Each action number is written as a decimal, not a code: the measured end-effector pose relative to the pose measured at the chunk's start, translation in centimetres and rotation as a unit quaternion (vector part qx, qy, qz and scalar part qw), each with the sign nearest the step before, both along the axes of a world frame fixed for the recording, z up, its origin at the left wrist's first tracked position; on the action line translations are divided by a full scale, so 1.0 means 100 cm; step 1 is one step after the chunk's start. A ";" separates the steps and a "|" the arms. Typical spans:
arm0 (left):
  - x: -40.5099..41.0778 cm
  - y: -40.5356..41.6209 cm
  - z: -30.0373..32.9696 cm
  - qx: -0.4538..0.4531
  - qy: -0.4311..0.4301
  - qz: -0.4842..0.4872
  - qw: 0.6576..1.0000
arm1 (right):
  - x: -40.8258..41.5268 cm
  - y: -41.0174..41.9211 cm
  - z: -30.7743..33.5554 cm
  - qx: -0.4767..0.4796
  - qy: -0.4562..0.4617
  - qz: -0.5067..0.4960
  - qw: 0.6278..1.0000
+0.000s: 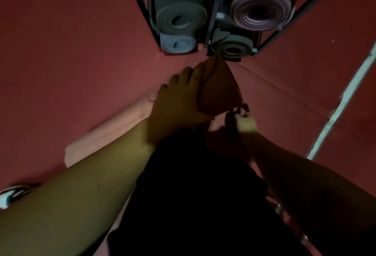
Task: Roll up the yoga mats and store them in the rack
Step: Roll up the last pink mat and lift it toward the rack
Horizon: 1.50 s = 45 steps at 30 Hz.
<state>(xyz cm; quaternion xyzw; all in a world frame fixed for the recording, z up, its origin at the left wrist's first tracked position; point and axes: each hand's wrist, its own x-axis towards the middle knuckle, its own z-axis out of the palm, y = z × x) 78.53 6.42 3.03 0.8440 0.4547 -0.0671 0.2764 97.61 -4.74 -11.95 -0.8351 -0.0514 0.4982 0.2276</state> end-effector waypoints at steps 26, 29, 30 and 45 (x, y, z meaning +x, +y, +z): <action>-0.238 -0.184 0.220 0.126 -0.276 0.441 0.845 | -0.282 0.051 0.434 0.440 -0.199 0.625 0.613; -0.254 -0.201 0.225 0.138 -0.292 0.468 0.823 | -0.308 0.048 0.455 0.431 -0.242 0.711 0.500; -0.258 -0.205 0.226 0.144 -0.301 0.472 0.816 | -0.315 0.048 0.462 0.427 -0.253 0.736 0.460; -0.290 -0.228 0.241 0.127 -0.248 0.517 0.809 | -0.381 0.008 0.492 0.386 -0.183 0.872 0.238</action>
